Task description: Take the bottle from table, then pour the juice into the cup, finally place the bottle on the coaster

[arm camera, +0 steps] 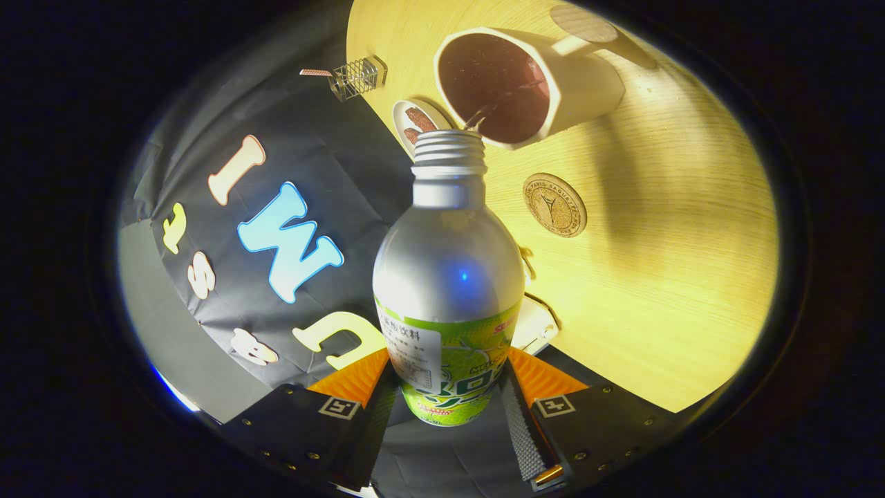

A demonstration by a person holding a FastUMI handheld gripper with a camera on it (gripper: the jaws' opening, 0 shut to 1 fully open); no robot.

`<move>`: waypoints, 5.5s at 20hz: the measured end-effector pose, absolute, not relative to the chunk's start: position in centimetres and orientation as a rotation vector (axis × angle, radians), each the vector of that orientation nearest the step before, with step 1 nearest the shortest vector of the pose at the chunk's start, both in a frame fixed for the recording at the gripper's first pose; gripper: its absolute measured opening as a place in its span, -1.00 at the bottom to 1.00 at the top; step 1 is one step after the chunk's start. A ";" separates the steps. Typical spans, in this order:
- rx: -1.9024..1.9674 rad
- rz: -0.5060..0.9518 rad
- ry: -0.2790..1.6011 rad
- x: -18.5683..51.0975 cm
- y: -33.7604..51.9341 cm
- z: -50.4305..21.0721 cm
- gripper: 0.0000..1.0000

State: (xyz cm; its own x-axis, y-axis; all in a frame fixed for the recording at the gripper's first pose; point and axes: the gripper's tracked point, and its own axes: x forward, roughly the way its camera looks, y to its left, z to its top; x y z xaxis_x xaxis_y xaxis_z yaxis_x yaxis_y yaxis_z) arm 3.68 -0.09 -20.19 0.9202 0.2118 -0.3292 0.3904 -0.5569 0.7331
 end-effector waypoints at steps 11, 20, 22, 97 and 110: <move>2.237 -0.273 0.426 3.0 -1.0 -19.5 0.54; 2.248 -0.264 0.446 2.7 -0.3 -19.3 0.53; 2.249 -0.265 0.449 2.7 -0.4 -19.3 0.54; 0.282 -0.482 0.606 8.9 -4.2 -33.4 0.54; 0.133 -0.437 0.634 10.3 -4.4 -35.6 0.56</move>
State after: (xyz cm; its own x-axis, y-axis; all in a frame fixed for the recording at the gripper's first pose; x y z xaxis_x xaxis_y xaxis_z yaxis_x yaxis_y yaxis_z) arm 10.28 -4.36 -35.59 0.7183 -0.3541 -0.5989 0.4340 0.9008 -0.0121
